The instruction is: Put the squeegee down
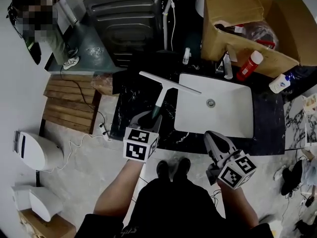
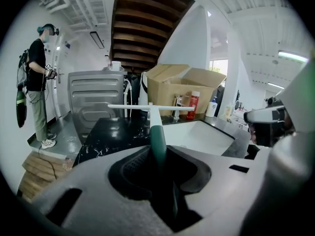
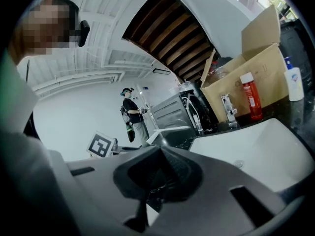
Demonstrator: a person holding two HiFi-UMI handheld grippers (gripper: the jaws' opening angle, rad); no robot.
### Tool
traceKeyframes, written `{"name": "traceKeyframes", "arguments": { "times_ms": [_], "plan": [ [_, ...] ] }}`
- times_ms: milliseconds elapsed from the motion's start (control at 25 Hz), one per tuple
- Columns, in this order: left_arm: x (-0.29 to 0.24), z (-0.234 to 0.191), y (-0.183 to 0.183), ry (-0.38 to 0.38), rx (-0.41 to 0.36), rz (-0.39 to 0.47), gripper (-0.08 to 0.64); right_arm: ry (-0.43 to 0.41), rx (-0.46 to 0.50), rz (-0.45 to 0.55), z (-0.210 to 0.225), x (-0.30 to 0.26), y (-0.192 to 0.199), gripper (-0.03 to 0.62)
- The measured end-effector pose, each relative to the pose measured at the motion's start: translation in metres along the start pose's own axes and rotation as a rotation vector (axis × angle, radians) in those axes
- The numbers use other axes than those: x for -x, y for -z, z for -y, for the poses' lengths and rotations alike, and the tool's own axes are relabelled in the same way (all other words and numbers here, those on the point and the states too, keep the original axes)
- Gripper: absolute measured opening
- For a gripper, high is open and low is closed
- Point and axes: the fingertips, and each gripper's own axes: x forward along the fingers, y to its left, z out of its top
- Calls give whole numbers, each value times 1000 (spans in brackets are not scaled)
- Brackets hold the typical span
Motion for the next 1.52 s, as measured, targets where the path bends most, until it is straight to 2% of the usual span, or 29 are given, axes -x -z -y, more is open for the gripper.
{"name": "traceKeyframes", "arguments": {
  "times_ms": [400,640,1360,1520],
  "plan": [
    [-40,-29,36,-61,30,-123,103,-31,12,-42,3,-5,1,6],
    [-53,-41,49,-82,5,-178,103,-20,11,-52,8,-1,2,6],
    [-71,-54,71,-73,-21,-270,106,-17,-12,-85,3,9,24,6],
    [-73,-51,74,-51,-30,-278,134,-15,-13,-82,0,13,25,6]
  ]
}}
